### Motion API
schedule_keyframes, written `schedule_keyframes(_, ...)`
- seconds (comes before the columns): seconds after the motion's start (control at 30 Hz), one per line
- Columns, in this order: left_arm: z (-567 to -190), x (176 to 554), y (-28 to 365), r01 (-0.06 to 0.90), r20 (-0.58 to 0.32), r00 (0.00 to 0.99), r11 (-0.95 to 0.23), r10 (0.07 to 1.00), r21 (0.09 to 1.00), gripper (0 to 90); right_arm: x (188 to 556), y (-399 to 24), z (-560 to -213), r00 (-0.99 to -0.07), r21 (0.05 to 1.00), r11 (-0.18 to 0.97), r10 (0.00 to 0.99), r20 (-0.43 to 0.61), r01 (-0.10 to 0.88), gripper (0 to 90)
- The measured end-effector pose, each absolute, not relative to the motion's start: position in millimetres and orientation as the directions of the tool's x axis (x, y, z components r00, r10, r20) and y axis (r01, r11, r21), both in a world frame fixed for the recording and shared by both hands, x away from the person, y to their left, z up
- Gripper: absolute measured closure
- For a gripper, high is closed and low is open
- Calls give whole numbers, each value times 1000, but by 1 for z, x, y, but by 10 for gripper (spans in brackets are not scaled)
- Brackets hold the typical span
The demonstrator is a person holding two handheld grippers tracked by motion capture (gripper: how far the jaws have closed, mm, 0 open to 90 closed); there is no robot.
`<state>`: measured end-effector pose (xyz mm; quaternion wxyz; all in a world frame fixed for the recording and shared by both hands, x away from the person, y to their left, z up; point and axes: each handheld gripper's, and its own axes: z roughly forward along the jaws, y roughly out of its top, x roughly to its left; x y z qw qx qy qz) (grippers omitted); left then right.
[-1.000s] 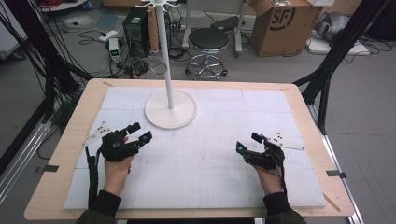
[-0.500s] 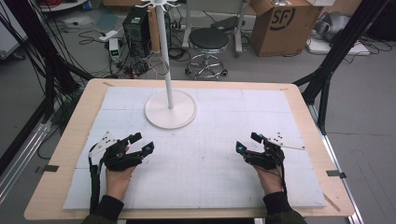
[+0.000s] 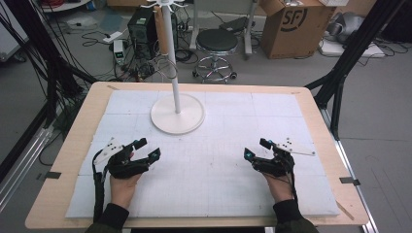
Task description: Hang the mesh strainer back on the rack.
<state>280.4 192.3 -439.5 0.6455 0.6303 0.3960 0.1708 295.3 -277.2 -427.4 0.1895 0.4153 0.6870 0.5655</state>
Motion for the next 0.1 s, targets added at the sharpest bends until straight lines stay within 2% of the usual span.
schedule_keyframes(0.1, -440, 281, 193, 279, -295, 628, 146, 720, 949, 221, 295, -277, -427, -584, 935, 15, 785, 209, 355, 169)
